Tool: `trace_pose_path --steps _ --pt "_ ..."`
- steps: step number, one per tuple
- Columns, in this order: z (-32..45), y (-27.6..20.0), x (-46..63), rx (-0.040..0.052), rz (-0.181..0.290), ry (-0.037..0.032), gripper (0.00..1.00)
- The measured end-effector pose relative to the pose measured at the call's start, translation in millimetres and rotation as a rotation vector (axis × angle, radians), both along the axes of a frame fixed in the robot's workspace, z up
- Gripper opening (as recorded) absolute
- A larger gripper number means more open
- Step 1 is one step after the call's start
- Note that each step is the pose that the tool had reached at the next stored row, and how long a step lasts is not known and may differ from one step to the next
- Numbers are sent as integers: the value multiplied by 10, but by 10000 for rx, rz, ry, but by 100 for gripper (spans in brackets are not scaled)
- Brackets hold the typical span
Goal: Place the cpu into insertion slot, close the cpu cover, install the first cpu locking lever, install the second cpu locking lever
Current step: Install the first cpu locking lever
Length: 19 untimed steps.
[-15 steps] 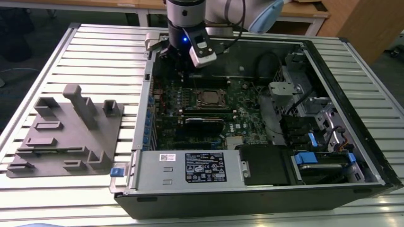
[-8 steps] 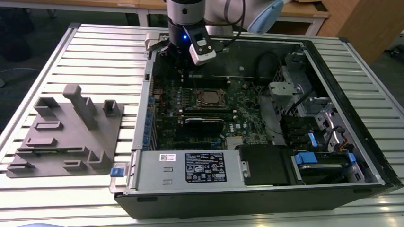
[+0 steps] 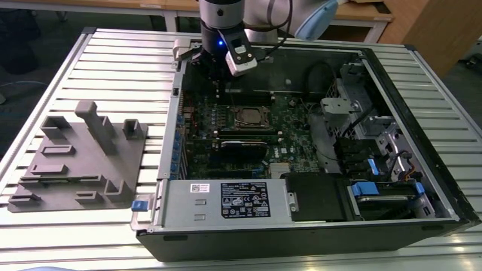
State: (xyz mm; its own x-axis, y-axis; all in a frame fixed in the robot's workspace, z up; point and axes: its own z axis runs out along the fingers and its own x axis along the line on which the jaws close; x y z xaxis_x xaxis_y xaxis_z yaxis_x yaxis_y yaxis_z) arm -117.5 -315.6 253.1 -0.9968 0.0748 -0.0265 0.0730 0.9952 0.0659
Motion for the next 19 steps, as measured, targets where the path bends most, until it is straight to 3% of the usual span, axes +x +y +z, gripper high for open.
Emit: trace_pose_path --steps 6,11,19 --pt "-7 34 0 122 1 1 11" --pt "-11 51 20 132 1 1 11" --pt "-14 53 148 132 0 0 11"
